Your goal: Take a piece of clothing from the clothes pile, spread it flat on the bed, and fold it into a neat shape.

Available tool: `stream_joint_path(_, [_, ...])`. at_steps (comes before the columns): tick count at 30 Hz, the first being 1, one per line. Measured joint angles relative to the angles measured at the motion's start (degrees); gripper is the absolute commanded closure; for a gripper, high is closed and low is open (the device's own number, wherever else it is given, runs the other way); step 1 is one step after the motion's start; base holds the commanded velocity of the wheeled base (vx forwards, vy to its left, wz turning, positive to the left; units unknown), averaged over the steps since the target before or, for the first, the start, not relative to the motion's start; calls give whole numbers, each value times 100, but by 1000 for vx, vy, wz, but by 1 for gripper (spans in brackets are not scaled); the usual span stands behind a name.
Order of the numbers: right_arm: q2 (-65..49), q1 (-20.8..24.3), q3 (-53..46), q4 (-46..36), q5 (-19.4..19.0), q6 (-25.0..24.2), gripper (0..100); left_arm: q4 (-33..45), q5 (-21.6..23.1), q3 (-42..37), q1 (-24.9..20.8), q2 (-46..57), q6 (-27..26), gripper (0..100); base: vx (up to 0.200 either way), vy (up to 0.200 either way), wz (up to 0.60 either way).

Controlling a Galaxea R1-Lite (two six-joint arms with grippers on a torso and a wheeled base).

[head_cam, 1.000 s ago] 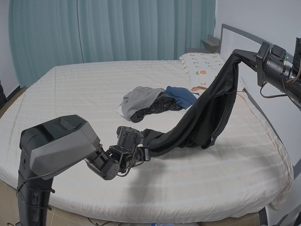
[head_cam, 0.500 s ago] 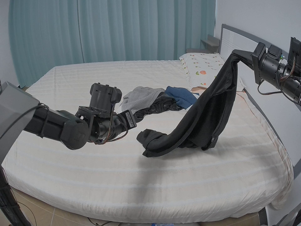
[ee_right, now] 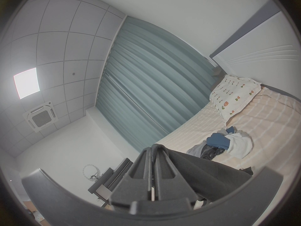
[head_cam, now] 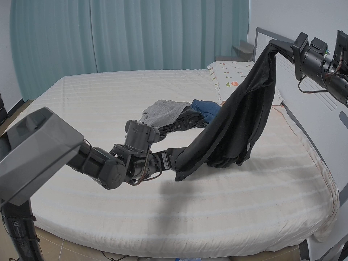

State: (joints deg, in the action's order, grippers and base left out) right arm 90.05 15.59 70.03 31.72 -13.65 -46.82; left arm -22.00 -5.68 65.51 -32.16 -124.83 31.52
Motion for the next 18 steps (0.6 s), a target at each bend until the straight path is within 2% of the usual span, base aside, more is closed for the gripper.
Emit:
stream_joint_path(8, [35, 124, 77, -9, -2, -2, 100, -224, 410, 6, -210, -468, -569, 0, 0, 0, 0])
stream_joint_path(18, [22, 213, 80, -16, 11, -2, 100, -407, 368, 422, -369, -1017, -822, 0, 0, 0, 0])
